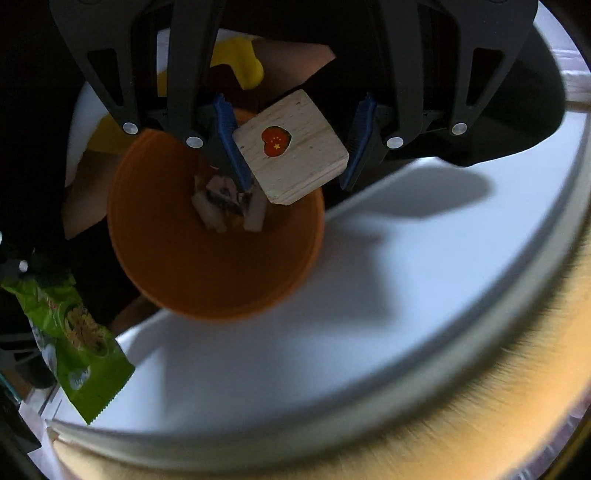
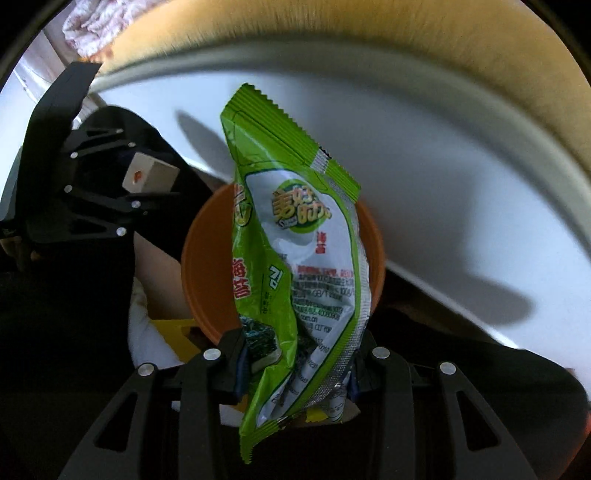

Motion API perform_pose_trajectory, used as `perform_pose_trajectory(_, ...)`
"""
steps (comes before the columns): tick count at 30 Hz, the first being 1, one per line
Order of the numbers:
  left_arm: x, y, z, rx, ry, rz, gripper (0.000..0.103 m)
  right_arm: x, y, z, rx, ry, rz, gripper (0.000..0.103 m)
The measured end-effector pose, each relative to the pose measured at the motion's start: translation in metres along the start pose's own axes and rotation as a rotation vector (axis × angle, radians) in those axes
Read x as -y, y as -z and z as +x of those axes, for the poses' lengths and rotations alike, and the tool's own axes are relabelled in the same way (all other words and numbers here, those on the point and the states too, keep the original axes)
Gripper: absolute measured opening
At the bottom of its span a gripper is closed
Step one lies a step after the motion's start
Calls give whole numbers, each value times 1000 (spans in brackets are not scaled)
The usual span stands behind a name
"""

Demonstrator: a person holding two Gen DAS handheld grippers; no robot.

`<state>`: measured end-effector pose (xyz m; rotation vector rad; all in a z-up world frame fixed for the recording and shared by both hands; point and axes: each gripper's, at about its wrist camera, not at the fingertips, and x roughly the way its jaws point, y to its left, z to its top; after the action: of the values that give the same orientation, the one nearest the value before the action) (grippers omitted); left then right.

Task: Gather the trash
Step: 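Carry the snack bag and wooden block down to the orange bin and open both tools, then grasp the orange-white plastic bag with the right tool while the left tool grasps the black round cup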

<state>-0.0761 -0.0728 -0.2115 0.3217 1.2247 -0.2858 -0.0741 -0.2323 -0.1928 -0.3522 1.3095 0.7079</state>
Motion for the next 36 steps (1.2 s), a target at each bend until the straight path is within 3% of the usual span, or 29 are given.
perform_pose_trajectory(7,10,-5,24,-55,7,63,50,8,-14,34,-83,-50,7,43)
perform_pose_trajectory(8,10,-4,25,-65,-2,64,51,8,-16,35,-87,-49,1,55)
perform_pose_trajectory(10,9,-4,28,-82,-30,64,70,8,-17,33,-78,-13,-5,79)
perform_pose_trajectory(11,8,-3,27,-77,-40,62,75,8,-16,30,-60,-5,-6,79)
perform_pose_trajectory(18,3,1,23,-73,-46,41,76,13,-10,17,-32,-8,4,80)
perform_pose_trajectory(26,-1,0,9,-15,-46,-1,76,15,-6,3,-3,10,28,80)
perform_pose_trajectory(33,3,2,-37,86,-26,14,76,4,-1,-39,64,-4,21,80)
perform_pose_trajectory(36,-3,-1,-79,179,-32,21,78,2,-4,-78,134,-10,-8,81)
